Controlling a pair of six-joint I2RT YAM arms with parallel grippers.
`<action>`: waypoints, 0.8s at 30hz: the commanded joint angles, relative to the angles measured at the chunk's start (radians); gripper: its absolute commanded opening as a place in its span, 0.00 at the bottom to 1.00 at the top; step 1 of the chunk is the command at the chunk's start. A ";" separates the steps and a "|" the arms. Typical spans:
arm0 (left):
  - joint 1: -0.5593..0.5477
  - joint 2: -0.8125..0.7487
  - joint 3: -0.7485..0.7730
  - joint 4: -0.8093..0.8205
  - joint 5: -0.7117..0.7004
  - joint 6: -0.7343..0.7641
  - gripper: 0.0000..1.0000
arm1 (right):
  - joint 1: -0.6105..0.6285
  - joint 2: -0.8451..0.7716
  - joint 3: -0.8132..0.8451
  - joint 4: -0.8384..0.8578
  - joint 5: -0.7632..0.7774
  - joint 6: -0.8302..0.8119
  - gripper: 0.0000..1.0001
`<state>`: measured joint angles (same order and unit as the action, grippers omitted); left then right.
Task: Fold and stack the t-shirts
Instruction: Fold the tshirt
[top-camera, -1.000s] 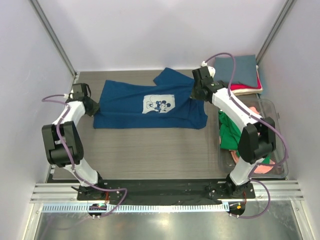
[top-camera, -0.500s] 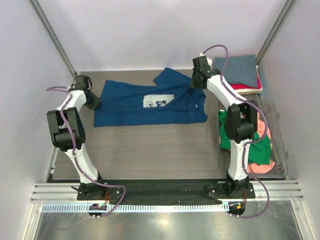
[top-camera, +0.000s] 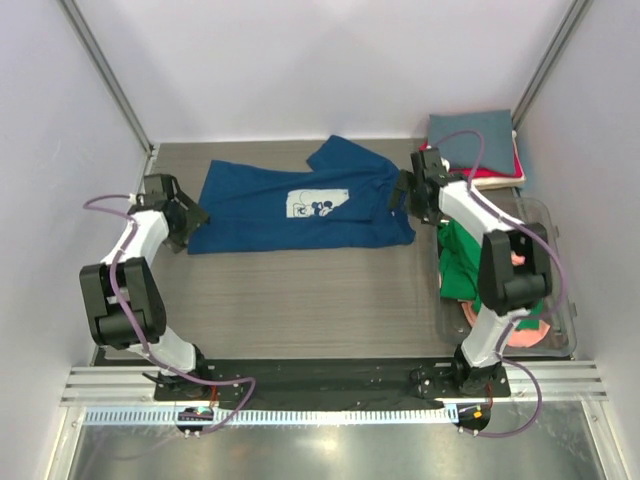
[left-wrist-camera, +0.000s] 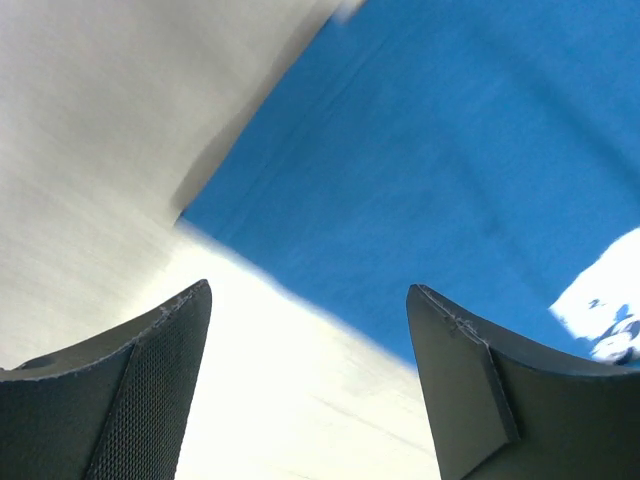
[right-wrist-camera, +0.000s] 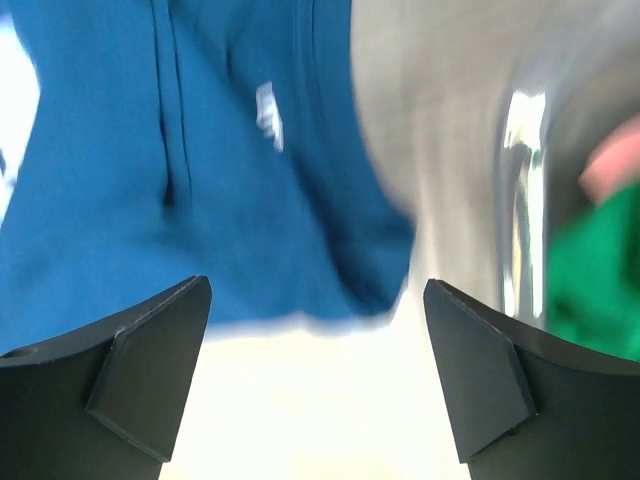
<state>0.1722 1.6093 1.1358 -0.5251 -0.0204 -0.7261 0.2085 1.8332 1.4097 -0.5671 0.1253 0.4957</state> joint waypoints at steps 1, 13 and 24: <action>0.004 -0.064 -0.143 0.143 0.008 -0.058 0.79 | 0.014 -0.164 -0.215 0.134 -0.111 0.082 0.93; 0.004 0.012 -0.261 0.284 -0.015 -0.151 0.79 | 0.020 -0.143 -0.379 0.217 -0.167 0.107 0.89; 0.004 0.124 -0.246 0.375 -0.024 -0.185 0.49 | 0.020 -0.031 -0.350 0.230 -0.096 0.084 0.57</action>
<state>0.1726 1.6676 0.8989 -0.1875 -0.0433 -0.8963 0.2333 1.7653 1.0580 -0.3225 -0.0219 0.5804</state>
